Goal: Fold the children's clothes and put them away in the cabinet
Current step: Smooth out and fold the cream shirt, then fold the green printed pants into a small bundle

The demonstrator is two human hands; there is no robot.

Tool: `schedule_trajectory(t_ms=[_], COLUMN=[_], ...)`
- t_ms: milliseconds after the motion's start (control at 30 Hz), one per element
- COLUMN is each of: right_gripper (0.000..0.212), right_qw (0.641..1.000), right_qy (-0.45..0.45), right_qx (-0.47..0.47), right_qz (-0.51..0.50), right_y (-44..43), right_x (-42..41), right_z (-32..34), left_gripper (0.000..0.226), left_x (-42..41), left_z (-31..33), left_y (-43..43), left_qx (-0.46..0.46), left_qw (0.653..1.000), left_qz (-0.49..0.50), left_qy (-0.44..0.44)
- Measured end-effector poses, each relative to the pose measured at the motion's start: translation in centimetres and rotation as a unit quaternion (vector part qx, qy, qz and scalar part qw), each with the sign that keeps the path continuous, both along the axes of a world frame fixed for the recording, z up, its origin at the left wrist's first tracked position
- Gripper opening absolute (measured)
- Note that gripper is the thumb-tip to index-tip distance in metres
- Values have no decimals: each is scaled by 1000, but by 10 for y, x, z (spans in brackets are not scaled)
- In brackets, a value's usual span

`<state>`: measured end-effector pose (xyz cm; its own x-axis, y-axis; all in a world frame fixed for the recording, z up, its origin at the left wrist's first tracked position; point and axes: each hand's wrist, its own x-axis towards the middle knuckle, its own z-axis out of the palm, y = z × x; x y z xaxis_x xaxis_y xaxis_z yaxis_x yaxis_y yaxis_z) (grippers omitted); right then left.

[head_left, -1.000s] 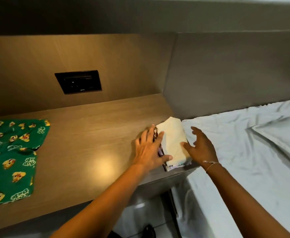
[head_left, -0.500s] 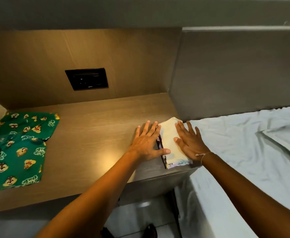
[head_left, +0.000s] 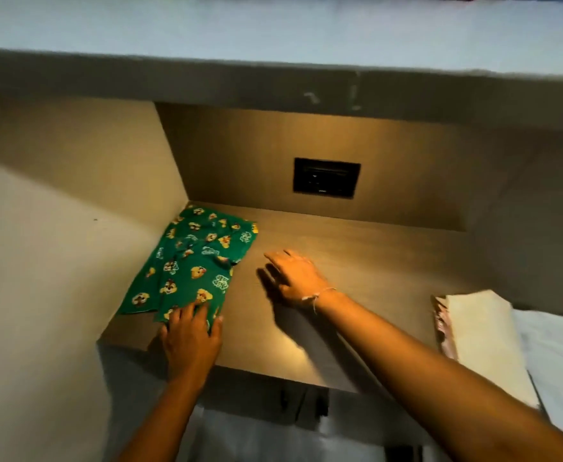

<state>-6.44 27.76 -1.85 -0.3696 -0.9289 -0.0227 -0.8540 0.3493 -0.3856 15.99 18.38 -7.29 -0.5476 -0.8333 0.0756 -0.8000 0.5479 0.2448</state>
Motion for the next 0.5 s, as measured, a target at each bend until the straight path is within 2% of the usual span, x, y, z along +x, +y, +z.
schedule_trajectory(t_ms=[133, 200, 333, 433, 500], right_gripper=[53, 48, 23, 16, 8], right_qw=[991, 986, 992, 993, 990], right_qy=[81, 94, 112, 93, 75], right_qx=[77, 102, -8, -61, -115], right_qz=[75, 92, 65, 40, 13], right_y=[-77, -92, -77, -39, -11], right_x=[-13, -18, -14, -3, 3], right_z=[-18, -25, -38, -43, -27], left_gripper=[33, 31, 23, 7, 22], left_x=[38, 52, 68, 74, 78], left_z=[-10, -14, -11, 8, 32], left_y=[-17, -23, -34, -32, -36], left_qx=[-23, -15, 39, 111, 142], left_qw=[997, 993, 984, 970, 955], left_qz=[-45, -72, -91, -75, -71], left_qy=[56, 95, 151, 204, 251])
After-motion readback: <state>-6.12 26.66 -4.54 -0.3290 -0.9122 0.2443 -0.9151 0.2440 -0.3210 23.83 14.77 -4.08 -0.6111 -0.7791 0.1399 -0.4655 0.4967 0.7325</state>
